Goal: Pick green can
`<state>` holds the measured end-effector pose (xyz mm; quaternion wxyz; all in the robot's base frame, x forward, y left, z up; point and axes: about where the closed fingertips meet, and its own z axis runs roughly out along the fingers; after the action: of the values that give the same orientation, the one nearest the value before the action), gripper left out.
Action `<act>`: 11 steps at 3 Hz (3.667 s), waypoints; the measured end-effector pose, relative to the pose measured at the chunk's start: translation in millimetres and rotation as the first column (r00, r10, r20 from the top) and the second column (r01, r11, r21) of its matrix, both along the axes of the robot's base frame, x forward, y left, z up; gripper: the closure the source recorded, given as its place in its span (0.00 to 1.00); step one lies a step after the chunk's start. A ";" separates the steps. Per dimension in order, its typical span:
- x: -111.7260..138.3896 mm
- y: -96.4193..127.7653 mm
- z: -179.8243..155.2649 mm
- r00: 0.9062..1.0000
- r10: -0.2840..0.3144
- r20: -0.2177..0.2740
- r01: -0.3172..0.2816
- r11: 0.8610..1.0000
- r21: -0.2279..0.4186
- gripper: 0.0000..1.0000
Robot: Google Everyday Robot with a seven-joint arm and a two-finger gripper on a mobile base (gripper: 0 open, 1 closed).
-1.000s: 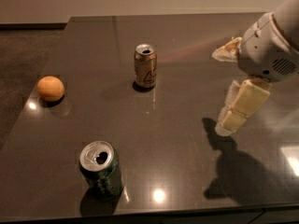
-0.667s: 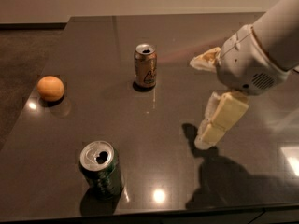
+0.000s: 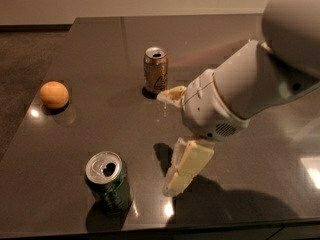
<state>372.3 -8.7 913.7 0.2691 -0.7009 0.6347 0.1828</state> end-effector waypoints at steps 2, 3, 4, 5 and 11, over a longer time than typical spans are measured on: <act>-28.7 46.3 -14.4 0.995 0.091 -0.029 -0.088 0.992 0.085 0.00; -43.1 65.1 -11.0 0.989 0.138 -0.046 -0.131 0.982 0.134 0.00; -51.5 78.9 -11.4 0.983 0.173 -0.060 -0.162 0.974 0.159 0.00; -56.5 90.9 -15.8 0.978 0.199 -0.065 -0.187 0.969 0.165 0.00; 2.4 70.2 68.8 0.987 0.109 -0.121 -0.075 0.965 0.252 1.00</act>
Offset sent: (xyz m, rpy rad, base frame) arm -0.0462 0.0690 -0.0187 0.1475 0.0631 0.1392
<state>374.7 61.5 982.5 0.3021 -0.6769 0.5904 0.3193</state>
